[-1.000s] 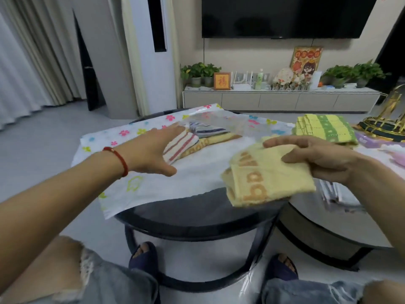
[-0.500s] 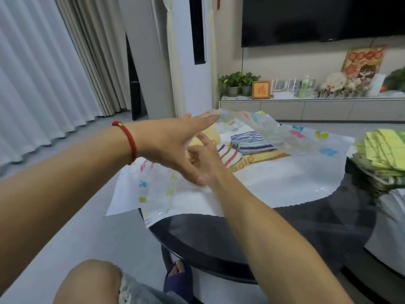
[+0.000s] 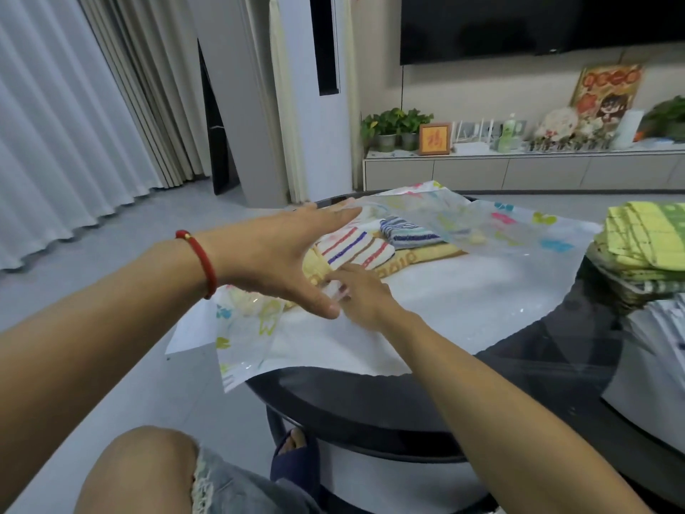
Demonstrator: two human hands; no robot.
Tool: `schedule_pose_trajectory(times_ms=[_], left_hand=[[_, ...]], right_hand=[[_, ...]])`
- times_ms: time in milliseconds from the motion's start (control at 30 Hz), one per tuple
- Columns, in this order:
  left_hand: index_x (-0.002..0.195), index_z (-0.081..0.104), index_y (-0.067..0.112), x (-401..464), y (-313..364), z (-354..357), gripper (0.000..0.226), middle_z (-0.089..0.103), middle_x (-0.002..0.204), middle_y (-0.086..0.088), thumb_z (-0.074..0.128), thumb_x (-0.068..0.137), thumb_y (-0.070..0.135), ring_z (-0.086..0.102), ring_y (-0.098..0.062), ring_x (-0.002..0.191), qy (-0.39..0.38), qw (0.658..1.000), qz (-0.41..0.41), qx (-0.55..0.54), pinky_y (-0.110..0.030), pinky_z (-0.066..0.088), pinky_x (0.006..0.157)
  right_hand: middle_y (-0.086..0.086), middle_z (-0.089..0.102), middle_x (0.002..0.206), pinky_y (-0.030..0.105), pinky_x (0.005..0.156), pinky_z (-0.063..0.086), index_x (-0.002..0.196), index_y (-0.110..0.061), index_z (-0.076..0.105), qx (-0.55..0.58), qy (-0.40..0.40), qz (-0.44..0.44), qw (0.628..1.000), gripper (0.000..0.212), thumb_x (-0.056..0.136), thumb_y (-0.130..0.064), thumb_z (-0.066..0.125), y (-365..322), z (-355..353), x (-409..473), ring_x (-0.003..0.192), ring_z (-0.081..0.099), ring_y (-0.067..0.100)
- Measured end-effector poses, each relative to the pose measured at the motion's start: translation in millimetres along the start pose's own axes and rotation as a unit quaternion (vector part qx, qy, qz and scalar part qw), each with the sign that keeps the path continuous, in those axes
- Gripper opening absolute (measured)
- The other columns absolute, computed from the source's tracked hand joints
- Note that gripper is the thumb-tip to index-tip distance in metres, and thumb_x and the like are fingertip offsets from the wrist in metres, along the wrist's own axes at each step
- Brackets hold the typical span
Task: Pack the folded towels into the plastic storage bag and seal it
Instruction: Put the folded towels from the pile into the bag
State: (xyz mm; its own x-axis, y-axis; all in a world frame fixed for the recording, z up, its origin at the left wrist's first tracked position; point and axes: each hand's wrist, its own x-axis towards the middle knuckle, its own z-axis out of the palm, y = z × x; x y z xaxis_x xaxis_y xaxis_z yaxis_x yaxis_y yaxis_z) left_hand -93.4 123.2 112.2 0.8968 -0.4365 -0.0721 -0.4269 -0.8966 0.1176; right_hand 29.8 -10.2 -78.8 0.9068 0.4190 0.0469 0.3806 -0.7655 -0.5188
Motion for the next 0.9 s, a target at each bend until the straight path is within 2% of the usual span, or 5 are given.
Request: schedule_pose_trajectory(times_ms=[100,233,533,700,900], left_hand=[[0.153,-0.003,0.047,1.5,3.2,1.7,0.122,0.009,0.161,0.027,0.077,0.062,0.069,0.007,-0.002,0.146,-0.006,1.0,-0.006,-0.011,-0.018,0.006,0.105],[0.154,-0.001,0.044,2.5,5.8,7.7,0.121,0.009,0.162,0.024,0.078,0.064,0.064,0.012,0.0,0.143,0.012,1.0,-0.01,-0.005,-0.015,0.007,0.104],[0.154,0.016,0.032,57.6,44.2,41.4,0.109,-0.001,0.166,0.001,0.074,0.068,0.064,0.01,-0.03,0.151,0.081,0.993,0.018,0.081,-0.055,0.03,0.115],[0.148,0.031,0.038,109.9,73.0,65.6,0.092,0.003,0.166,0.005,0.07,0.07,0.064,0.01,-0.035,0.149,0.084,0.981,0.038,0.17,-0.069,0.027,0.109],[0.148,0.032,0.038,143.9,89.8,88.6,0.089,0.008,0.165,0.004,0.065,0.072,0.068,0.012,-0.04,0.148,0.079,0.963,0.047,0.252,-0.074,0.026,0.106]], right_hand=[[-0.003,-0.003,0.175,0.06,0.122,0.018,0.162,-0.04,0.019,-0.131,-0.084,0.017,0.988,0.072,0.1,-0.013,0.044,9.4,4.2,12.5,0.16,0.001,0.032],[-0.001,-0.008,0.175,0.057,0.126,0.015,0.166,-0.034,0.009,-0.117,-0.08,0.032,0.989,0.075,0.102,-0.015,0.044,9.5,-4.1,11.7,0.161,0.0,0.031],[0.003,0.064,0.138,0.038,0.104,0.051,0.123,-0.022,0.074,-0.059,0.019,-0.032,0.998,0.034,0.095,-0.012,0.057,105.2,-101.8,-120.3,0.117,0.065,0.021],[0.001,0.077,0.098,0.044,0.078,0.059,0.097,-0.021,0.08,-0.101,0.176,0.138,0.969,0.024,0.086,-0.019,0.058,206.6,-170.9,-199.0,0.087,0.07,0.024],[0.023,0.046,0.148,0.054,0.11,0.039,0.136,-0.012,0.062,-0.186,0.216,0.429,0.857,0.043,0.096,-0.001,0.051,321.9,-217.1,-248.1,0.136,0.043,0.044]])
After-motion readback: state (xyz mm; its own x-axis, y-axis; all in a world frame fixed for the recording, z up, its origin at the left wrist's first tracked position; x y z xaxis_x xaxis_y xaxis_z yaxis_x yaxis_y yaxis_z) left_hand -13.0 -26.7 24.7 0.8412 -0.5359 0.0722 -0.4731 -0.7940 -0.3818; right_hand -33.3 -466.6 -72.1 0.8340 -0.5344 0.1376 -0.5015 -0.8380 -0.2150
